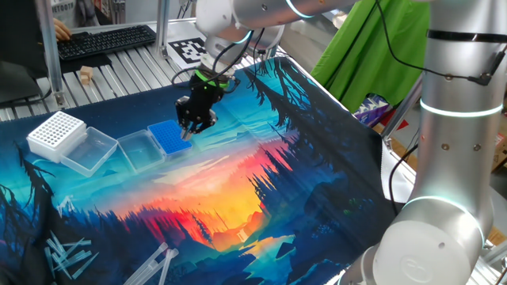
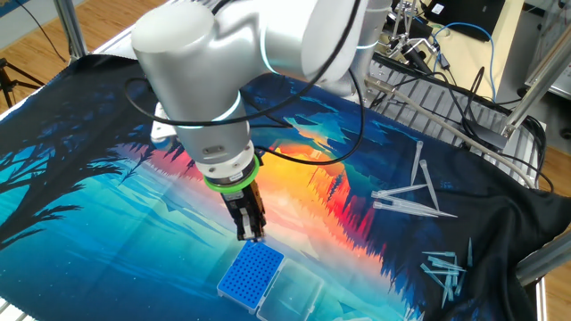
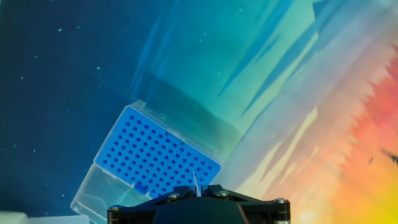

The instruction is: Insert a small pipette tip into the holder for small pipette tips

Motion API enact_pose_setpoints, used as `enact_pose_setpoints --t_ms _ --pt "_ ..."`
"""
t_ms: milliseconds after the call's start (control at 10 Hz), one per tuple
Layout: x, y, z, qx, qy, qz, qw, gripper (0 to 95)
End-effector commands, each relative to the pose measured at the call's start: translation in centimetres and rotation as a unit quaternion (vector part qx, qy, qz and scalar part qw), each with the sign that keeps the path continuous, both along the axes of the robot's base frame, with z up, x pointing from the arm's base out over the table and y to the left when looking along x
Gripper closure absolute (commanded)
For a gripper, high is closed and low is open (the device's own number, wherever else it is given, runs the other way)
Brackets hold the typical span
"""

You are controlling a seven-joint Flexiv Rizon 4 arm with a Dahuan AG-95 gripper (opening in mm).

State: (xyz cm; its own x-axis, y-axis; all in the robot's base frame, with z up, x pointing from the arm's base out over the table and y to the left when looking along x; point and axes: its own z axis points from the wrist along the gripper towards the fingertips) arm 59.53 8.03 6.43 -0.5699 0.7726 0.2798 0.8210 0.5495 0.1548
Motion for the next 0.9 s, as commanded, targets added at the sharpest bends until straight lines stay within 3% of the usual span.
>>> enact_pose_setpoints --t_ms 100,500,900 --pt "-0.3 0.6 0.2 0.007 0.003 -0.028 0.9996 95.0" --pt "-0.1 1.7 -0.1 0.01 0.002 -0.058 0.9983 95.0" --pt "0.6 1.9 -0.2 0.028 0.008 -0.104 0.9941 95.0"
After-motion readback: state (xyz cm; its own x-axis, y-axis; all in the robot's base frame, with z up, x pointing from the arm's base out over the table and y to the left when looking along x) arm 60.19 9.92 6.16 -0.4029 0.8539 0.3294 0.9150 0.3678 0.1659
